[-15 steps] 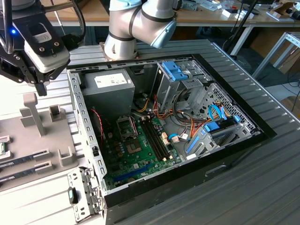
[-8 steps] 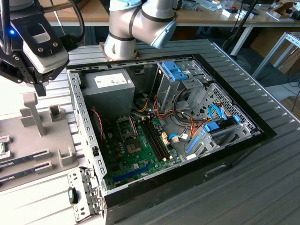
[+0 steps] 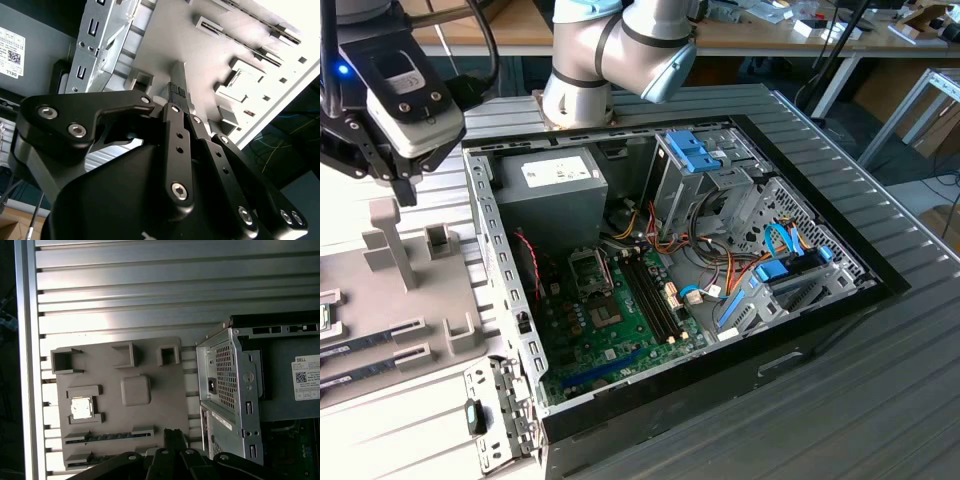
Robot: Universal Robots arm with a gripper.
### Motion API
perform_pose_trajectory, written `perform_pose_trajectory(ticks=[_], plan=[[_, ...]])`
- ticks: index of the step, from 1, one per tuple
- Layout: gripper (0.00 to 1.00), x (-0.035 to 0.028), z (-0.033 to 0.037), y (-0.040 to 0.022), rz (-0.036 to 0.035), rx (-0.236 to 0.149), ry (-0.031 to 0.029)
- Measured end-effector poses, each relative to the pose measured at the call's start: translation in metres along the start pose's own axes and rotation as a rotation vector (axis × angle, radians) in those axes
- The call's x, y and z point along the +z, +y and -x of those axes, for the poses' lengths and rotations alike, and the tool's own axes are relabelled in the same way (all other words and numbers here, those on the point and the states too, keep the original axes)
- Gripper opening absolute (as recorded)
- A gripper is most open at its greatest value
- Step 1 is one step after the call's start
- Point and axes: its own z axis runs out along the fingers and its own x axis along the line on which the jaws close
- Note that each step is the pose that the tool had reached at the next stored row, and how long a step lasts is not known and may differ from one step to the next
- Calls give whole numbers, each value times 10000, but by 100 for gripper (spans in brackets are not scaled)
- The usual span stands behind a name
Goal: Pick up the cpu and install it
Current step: 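Reach for the cpu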
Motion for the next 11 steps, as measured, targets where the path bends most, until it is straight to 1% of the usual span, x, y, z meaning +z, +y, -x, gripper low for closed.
perform_pose_trajectory(ticks=[11], plan=[[11,9,-19,-2,0,0,0]])
